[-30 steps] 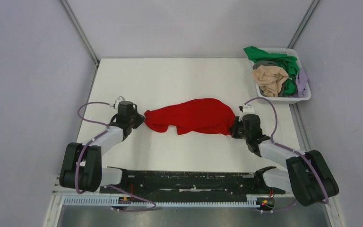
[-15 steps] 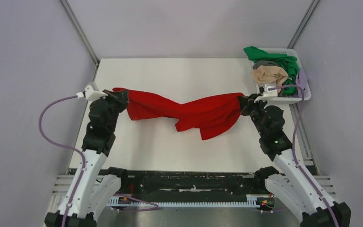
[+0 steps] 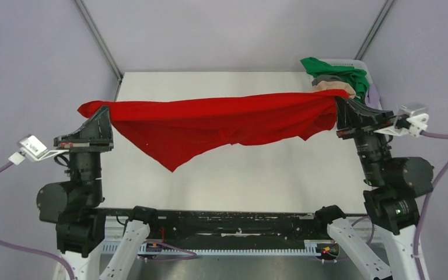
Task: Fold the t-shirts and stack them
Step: Flatten out the tshirt
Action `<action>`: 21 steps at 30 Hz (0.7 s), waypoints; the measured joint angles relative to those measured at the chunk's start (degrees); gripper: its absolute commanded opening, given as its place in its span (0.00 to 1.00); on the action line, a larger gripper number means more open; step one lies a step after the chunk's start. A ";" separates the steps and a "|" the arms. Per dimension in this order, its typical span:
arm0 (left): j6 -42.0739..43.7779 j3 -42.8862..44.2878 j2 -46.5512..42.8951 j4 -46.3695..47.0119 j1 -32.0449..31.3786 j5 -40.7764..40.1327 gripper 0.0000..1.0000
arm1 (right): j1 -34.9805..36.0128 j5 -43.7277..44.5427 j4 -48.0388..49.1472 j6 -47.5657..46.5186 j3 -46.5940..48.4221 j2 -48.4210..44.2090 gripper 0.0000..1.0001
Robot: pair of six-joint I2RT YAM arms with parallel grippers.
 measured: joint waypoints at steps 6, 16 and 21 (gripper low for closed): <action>0.94 4.63 -1.09 -3.85 0.00 0.11 0.02 | 0.02 -3.06 -3.30 0.07 4.04 -2.25 0.00; 0.96 -3.28 7.43 -4.37 0.00 -5.38 0.08 | 0.02 0.37 -2.86 2.10 -8.94 3.37 0.00; 0.76 -10.69 30.97 1.99 0.04 -12.57 0.19 | -0.02 2.25 4.17 6.25 -21.49 19.93 0.03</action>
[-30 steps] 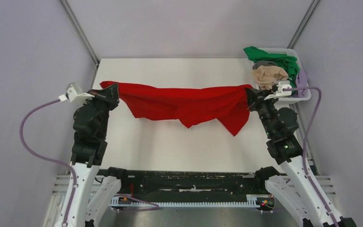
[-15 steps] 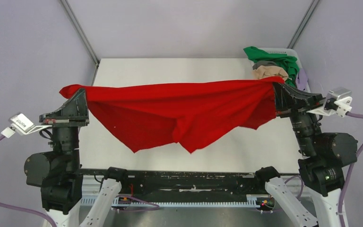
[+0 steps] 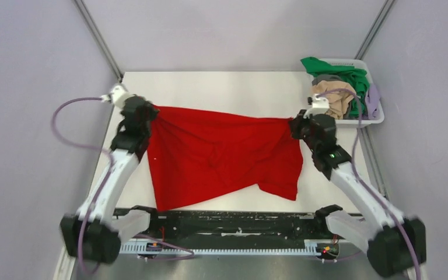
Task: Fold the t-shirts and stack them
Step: Flatten out the tshirt
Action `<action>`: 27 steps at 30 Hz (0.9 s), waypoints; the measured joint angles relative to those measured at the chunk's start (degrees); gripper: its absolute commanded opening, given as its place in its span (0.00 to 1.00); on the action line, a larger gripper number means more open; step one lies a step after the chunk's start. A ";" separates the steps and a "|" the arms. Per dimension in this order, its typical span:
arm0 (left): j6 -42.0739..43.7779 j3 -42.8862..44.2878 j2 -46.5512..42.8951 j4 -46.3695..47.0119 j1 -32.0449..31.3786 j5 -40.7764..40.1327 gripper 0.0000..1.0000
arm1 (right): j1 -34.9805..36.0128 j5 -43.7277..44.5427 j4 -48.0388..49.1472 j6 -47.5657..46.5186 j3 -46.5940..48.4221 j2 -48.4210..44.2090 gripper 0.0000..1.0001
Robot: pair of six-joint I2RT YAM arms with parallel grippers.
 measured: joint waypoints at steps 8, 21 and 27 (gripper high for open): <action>3.74 15.08 44.81 2.95 2.25 0.20 1.00 | -1.38 4.59 2.10 1.09 14.43 42.12 0.98; 3.63 25.40 37.48 -7.21 3.02 9.31 1.00 | -3.54 12.92 0.63 4.31 14.21 27.65 0.98; 0.44 7.37 17.11 -14.69 -3.15 12.26 1.00 | -4.68 3.96 1.75 5.44 -0.20 16.96 0.98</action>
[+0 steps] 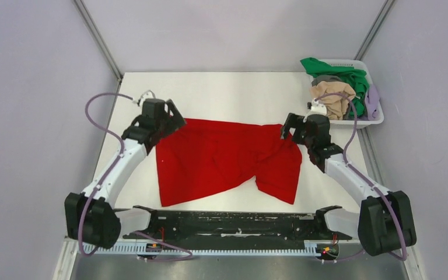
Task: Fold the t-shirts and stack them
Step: Flatten out the tshirt
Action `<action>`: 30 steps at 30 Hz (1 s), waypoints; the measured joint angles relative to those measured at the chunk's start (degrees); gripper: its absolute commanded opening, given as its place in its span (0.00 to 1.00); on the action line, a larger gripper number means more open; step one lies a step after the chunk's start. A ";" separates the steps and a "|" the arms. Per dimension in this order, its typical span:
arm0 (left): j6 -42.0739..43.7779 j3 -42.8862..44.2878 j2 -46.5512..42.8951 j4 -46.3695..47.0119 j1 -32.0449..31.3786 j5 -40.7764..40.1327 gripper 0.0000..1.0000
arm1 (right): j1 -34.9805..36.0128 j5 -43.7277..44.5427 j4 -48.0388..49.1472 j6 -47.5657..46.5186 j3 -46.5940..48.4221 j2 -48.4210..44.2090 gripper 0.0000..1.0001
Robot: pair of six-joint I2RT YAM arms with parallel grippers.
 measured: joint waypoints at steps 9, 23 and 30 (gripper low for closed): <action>-3.63 -21.27 -5.57 -1.90 -6.97 7.78 1.00 | 9.29 -12.74 -2.27 -3.52 -9.38 -1.70 0.98; -5.44 -9.77 19.12 7.91 -2.75 10.49 1.00 | 11.15 -6.97 1.60 -1.53 -7.13 11.08 0.98; -4.98 3.61 30.12 6.08 0.72 10.54 1.00 | 10.32 -2.38 2.08 -0.79 1.75 20.74 0.98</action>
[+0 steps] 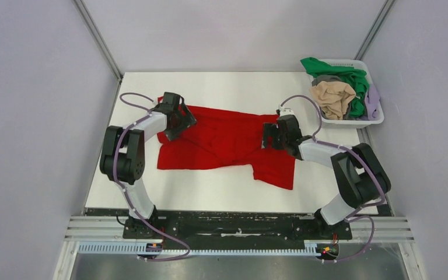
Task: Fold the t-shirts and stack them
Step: Flatten out the tshirt
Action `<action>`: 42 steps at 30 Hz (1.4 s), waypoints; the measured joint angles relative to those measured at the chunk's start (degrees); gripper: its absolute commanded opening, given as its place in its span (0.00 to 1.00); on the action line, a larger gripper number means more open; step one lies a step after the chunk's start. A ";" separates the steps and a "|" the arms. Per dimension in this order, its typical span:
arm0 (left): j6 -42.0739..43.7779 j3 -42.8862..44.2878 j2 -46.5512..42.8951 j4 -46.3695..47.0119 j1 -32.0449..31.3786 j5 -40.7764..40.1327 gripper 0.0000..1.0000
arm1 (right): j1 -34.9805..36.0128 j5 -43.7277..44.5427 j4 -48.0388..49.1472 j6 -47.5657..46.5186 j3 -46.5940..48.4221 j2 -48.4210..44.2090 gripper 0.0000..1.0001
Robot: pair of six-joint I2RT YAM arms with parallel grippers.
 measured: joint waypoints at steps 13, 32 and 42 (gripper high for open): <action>2.99 -2.95 -12.37 -9.27 1.79 -5.11 1.00 | -2.29 6.91 0.96 2.27 -5.22 -17.62 0.98; -5.44 -20.04 -26.34 -19.74 6.32 -14.82 0.73 | -2.29 13.53 0.50 2.23 -18.12 -28.92 0.98; -6.43 -18.64 -18.10 -17.42 7.26 -14.67 0.66 | -2.29 14.05 0.90 2.03 -18.69 -29.88 0.98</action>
